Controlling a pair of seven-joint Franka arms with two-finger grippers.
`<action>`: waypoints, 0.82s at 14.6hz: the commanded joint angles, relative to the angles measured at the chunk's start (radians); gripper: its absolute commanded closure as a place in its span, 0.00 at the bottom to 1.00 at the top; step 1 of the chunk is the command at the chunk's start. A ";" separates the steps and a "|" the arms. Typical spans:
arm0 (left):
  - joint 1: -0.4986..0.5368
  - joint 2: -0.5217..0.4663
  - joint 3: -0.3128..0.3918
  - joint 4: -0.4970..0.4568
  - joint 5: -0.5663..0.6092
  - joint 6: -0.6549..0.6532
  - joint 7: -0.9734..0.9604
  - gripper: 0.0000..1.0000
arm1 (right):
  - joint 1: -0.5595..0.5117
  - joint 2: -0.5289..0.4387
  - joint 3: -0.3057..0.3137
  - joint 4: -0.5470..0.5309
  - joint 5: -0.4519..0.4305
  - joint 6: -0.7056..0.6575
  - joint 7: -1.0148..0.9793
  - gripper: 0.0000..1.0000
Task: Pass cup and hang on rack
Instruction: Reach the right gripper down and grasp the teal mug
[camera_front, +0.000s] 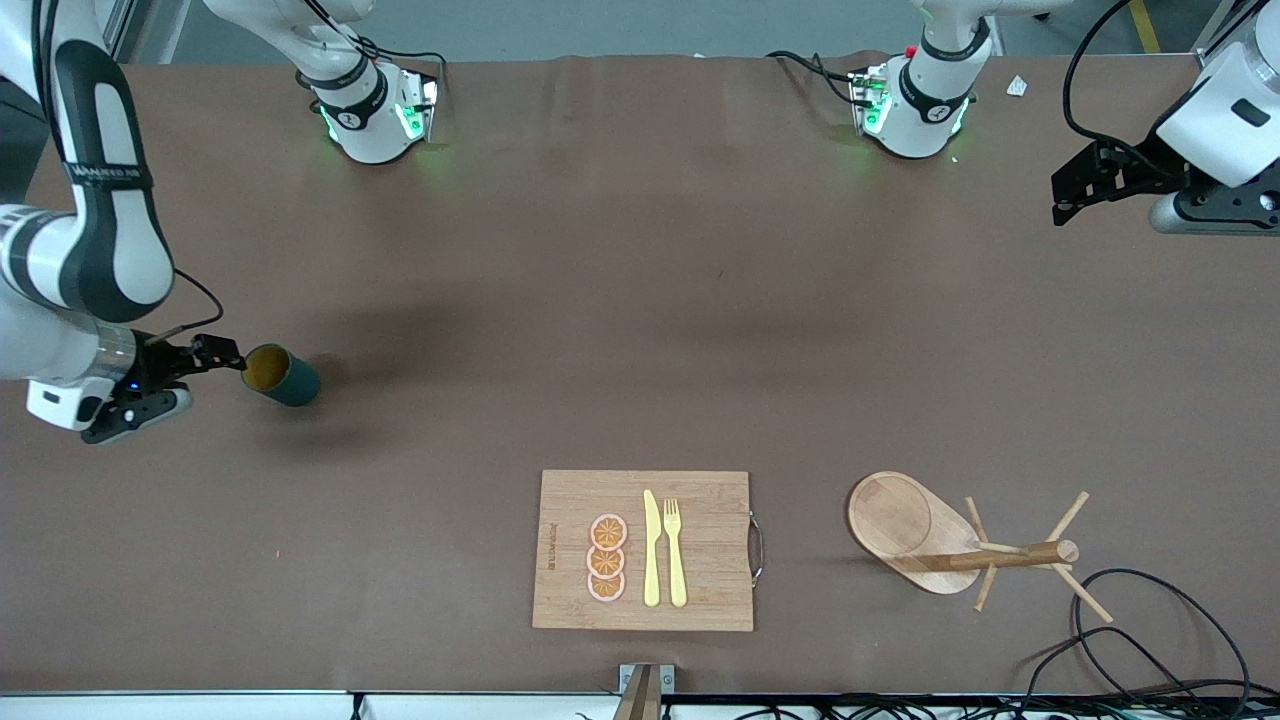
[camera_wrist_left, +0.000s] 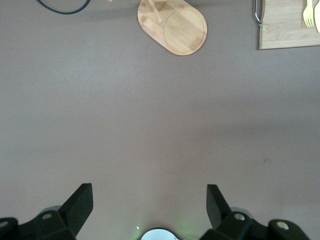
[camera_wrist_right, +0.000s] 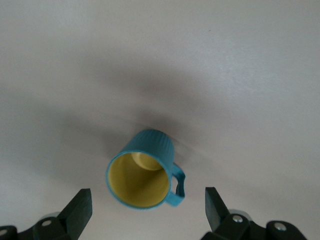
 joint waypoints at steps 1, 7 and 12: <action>-0.009 0.014 -0.003 0.023 0.017 -0.019 -0.010 0.00 | -0.036 0.028 0.014 -0.039 0.022 0.065 -0.096 0.00; -0.014 0.019 -0.003 0.024 0.019 -0.017 -0.012 0.00 | -0.033 0.076 0.016 -0.118 0.022 0.173 -0.104 0.00; -0.012 0.039 -0.006 0.032 0.016 -0.016 -0.009 0.00 | -0.033 0.096 0.016 -0.118 0.022 0.185 -0.110 0.98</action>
